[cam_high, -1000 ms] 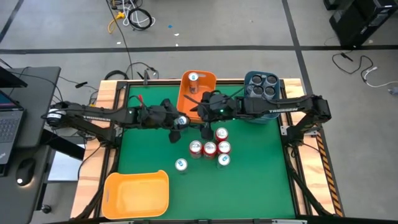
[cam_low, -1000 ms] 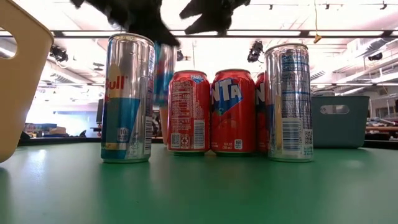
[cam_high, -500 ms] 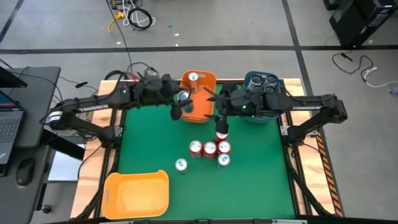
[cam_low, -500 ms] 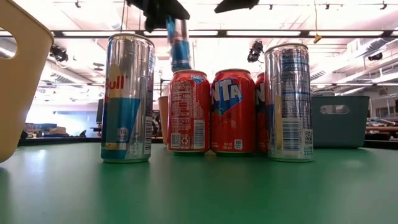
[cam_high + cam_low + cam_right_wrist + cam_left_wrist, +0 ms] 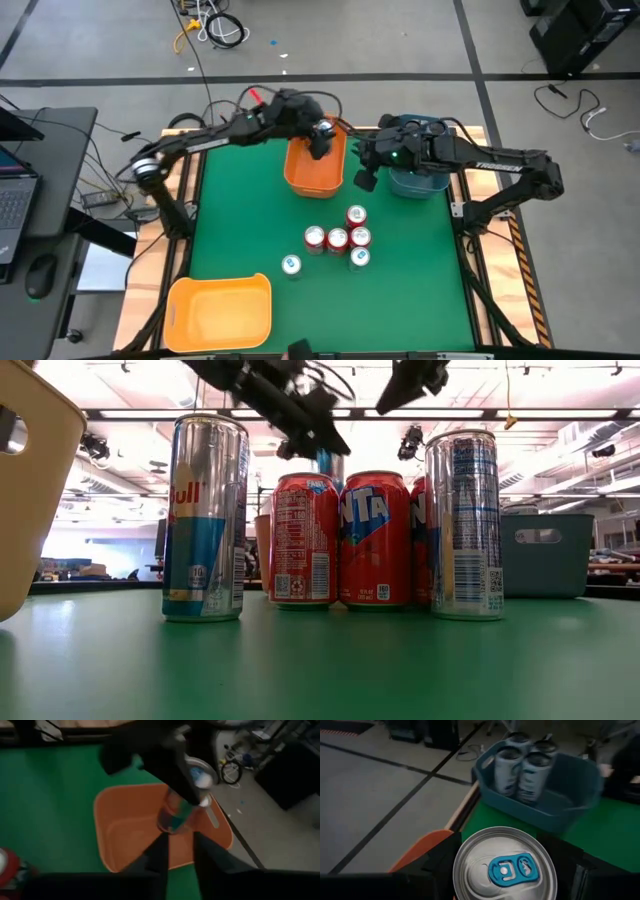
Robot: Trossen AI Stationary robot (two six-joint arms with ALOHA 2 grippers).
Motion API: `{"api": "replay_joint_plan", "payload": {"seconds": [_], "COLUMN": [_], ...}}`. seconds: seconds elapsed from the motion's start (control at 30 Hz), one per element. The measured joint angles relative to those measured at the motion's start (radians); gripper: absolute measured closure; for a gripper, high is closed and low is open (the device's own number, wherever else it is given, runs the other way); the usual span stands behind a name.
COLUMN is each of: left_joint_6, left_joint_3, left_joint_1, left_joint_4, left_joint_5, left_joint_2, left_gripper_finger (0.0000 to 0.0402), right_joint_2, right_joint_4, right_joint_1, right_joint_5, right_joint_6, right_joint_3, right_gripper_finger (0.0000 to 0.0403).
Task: Sort soda cans
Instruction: Put the blue soda can into the orange bin
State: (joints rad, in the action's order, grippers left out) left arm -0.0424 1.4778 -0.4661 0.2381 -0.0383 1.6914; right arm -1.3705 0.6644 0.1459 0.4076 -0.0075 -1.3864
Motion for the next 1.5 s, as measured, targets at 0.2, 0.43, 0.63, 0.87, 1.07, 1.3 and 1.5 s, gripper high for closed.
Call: {"api": "replay_joint_plan", "payload": {"seconds": [0.2, 0.43, 0.63, 0.87, 1.07, 1.3, 1.5], "left_joint_6": [0.002, 0.044, 0.051, 0.054, 0.07, 0.076, 0.082], "left_joint_3": [0.136, 0.168, 0.169, 0.16, 0.133, 0.079, 0.074], "left_joint_1": [-0.038, -0.077, -0.103, -0.115, -0.12, -0.124, -0.124], "left_joint_4": [-0.011, -0.065, -0.116, -0.135, -0.161, -0.241, -0.25], "left_joint_5": [-0.003, 0.008, 0.046, 0.061, 0.057, 0.041, 0.009], "left_joint_2": [0.181, 0.288, 0.348, 0.38, 0.38, 0.376, 0.375], "left_gripper_finger": [0.0171, 0.0171, 0.0171, 0.0171, 0.0171, 0.0171, 0.0171], "right_joint_2": [0.012, 0.016, 0.016, 0.016, 0.016, 0.016, 0.016], "right_joint_4": [-0.052, -0.126, -0.186, -0.203, -0.222, -0.226, -0.231], "right_joint_1": [0.041, 0.048, 0.042, 0.022, 0.011, 0.004, 0.004], "right_joint_5": [-0.002, -0.005, -0.008, -0.008, -0.009, -0.009, -0.009], "right_joint_6": [0.008, 0.052, 0.061, 0.06, 0.058, 0.058, 0.057], "right_joint_3": [0.12, 0.251, 0.299, 0.301, 0.301, 0.301, 0.301], "right_gripper_finger": [0.0393, 0.0397, 0.04, 0.0402, 0.0402, 0.0402, 0.0403]}}
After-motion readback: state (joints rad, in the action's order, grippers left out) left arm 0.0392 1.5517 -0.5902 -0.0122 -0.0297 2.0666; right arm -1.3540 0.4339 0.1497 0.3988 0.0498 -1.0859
